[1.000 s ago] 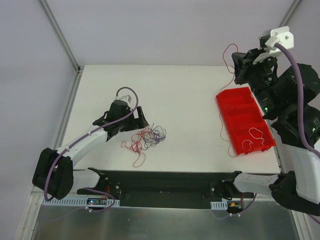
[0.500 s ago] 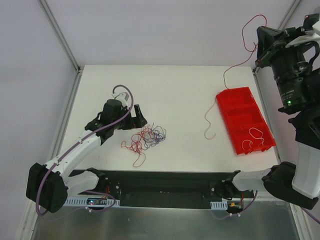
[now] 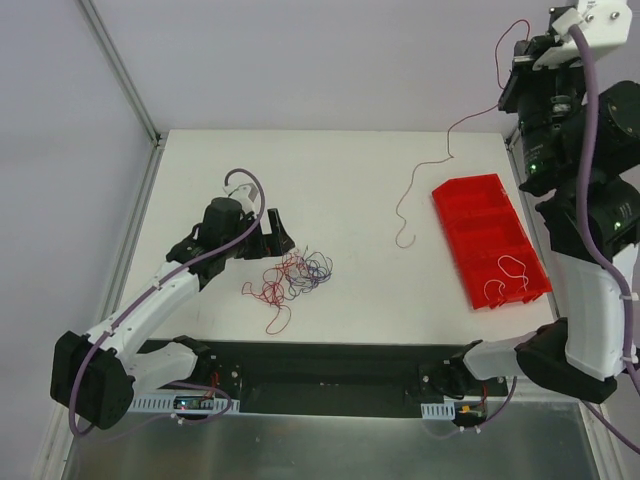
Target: Untangle the cables
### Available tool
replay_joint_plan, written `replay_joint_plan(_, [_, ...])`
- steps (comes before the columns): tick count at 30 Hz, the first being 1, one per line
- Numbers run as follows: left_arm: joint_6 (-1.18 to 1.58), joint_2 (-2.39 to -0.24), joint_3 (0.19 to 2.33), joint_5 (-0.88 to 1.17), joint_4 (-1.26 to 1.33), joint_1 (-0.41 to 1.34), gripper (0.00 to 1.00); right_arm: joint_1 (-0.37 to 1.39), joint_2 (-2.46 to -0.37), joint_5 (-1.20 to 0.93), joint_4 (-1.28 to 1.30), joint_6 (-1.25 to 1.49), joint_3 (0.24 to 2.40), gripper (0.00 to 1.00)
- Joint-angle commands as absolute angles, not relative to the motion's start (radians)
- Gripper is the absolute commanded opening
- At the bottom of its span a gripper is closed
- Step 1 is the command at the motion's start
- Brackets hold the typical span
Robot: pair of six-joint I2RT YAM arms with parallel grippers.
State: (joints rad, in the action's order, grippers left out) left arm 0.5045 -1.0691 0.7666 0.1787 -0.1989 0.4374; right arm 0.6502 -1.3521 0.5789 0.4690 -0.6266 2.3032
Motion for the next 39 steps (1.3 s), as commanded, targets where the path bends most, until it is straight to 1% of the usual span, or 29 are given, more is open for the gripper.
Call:
replay_joint_plan(1, [0.482,-1.039,0.798,0.198,-0.203,0.434,0.99,0.578,-1.358,0.615,0.42,-0.647,2.303,0.01])
replay_joint_plan(8, [0.48,-1.012,0.799,0.204,-0.213,0.434,0.99,0.336,-1.351,0.546,0.448,-0.549,2.237,0.0])
replay_joint_plan(13, [0.474,-1.015,0.819,0.212,-0.225,0.434,0.99,0.213,-1.351,0.493,0.477,-0.483,2.226,0.0])
replay_joint_plan(18, [0.479,-1.017,0.827,0.218,-0.229,0.434,0.99,0.16,-1.374,0.45,0.498,-0.466,2.285,0.0])
replay_joint_plan(21, [0.482,-1.019,0.83,0.221,-0.229,0.434,0.99,0.143,-1.402,0.443,0.512,-0.466,2.347,0.0])
replay_joint_plan(29, [0.479,-1.022,0.847,0.225,-0.235,0.434,0.99,0.104,-1.442,0.407,0.512,-0.445,2.428,0.0])
replay_joint_plan(39, [0.476,-1.034,0.861,0.235,-0.238,0.434,0.99,0.035,-1.476,0.374,0.491,-0.416,2.467,0.0])
